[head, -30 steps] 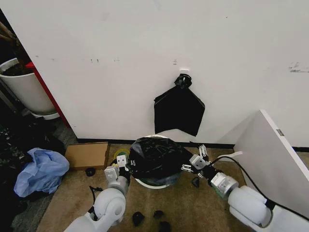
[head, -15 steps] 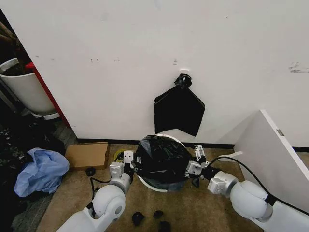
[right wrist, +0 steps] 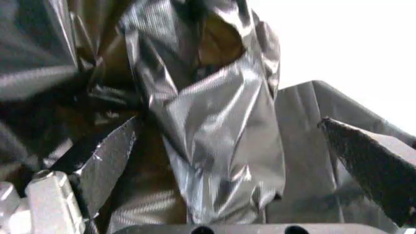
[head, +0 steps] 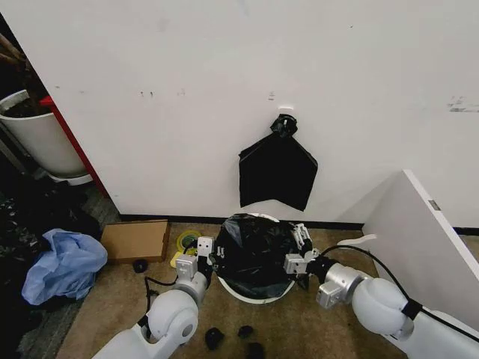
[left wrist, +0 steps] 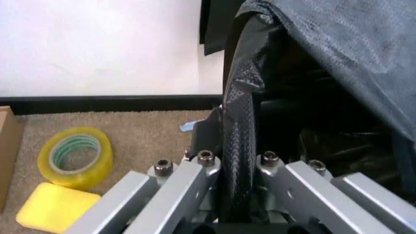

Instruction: Place the garbage bag over the trash bin.

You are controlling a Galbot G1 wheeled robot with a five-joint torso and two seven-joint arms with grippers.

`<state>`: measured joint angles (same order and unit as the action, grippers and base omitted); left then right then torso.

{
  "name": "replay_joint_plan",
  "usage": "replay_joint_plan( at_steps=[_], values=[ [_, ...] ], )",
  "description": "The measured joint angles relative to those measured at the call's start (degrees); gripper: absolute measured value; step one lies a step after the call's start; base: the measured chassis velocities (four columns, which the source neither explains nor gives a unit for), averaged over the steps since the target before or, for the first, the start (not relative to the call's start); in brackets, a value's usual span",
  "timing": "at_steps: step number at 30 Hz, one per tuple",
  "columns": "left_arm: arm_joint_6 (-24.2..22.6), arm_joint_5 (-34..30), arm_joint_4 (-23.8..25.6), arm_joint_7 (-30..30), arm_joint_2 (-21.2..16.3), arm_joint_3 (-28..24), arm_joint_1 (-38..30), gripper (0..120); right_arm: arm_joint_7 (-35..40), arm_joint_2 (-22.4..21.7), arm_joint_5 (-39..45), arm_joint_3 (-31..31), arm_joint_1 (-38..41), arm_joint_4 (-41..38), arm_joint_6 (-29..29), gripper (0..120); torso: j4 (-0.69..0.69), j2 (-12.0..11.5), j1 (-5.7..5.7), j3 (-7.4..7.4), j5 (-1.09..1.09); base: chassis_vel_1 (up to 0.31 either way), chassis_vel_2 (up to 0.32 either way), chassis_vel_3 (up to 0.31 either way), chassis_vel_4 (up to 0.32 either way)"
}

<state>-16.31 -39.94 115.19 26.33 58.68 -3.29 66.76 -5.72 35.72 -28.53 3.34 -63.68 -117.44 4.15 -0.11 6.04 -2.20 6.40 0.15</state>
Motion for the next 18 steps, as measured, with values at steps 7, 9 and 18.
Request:
replay_joint_plan(
  at_steps=[7,9,18],
  values=[
    [-0.03,-0.03,0.00,-0.04,0.26,-0.24,0.37,2,1.15,0.75,-1.63,0.01,-0.11,0.16,-2.54,86,0.00,0.00,0.00,0.00,0.00,0.000,0.000,0.000,0.000],
    [-0.03,-0.06,0.00,-0.04,0.53,-0.24,0.63,2,1.62,0.90,-2.15,0.00,-0.26,0.26,-3.69,77,0.00,0.00,0.00,0.00,0.00,0.000,0.000,0.000,0.000],
    [-0.03,-0.10,0.08,-0.03,0.53,-0.33,1.49,2,2.88,1.24,-3.36,-0.19,-0.46,0.65,-6.21,44,0.00,0.00,0.00,0.00,0.00,0.000,0.000,0.000,0.000]
  ],
)
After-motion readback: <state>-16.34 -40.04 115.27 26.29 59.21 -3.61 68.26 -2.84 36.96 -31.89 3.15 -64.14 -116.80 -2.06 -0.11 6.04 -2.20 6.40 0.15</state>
